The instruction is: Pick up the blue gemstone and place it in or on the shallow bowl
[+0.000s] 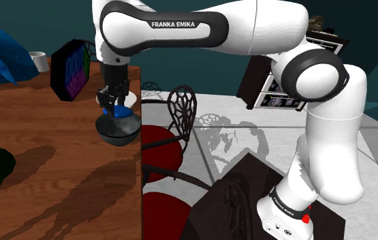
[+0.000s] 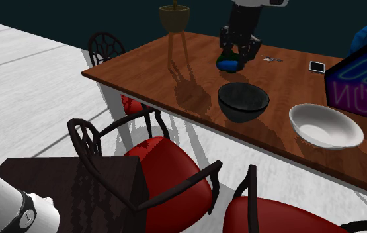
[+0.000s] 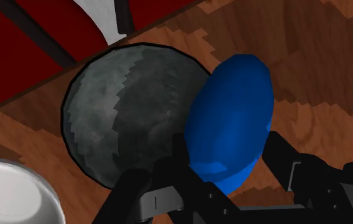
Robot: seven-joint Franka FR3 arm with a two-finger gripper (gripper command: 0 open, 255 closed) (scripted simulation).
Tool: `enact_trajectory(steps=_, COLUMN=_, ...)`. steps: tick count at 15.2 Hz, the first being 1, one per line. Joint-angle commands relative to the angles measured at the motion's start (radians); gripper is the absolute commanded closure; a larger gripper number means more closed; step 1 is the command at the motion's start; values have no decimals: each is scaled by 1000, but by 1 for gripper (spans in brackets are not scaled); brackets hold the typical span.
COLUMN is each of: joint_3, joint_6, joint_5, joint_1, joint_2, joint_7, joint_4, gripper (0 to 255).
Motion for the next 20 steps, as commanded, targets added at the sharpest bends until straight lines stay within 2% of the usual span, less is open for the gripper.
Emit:
enact_trajectory(steps=1, joint_3=-10, joint_6=-40, joint_5=3, joint_1=-27, joint_2=66, joint_7=-36, joint_4=104, gripper=255)
enact_trajectory(steps=3, joint_3=-19, joint_6=-97, joint_5=6, joint_1=-59, joint_2=148, joint_7=-74, joint_4=241, gripper=255)
enact_trajectory(steps=18, joint_3=-19, joint_6=105, joint_5=8, joint_1=-58, joint_2=150, joint_7=-84, joint_4=41, gripper=255)
enact_trajectory(steps=20, joint_3=-19, joint_6=105, joint_5=8, joint_1=-58, joint_2=150, joint_7=-84, joint_4=40, gripper=255)
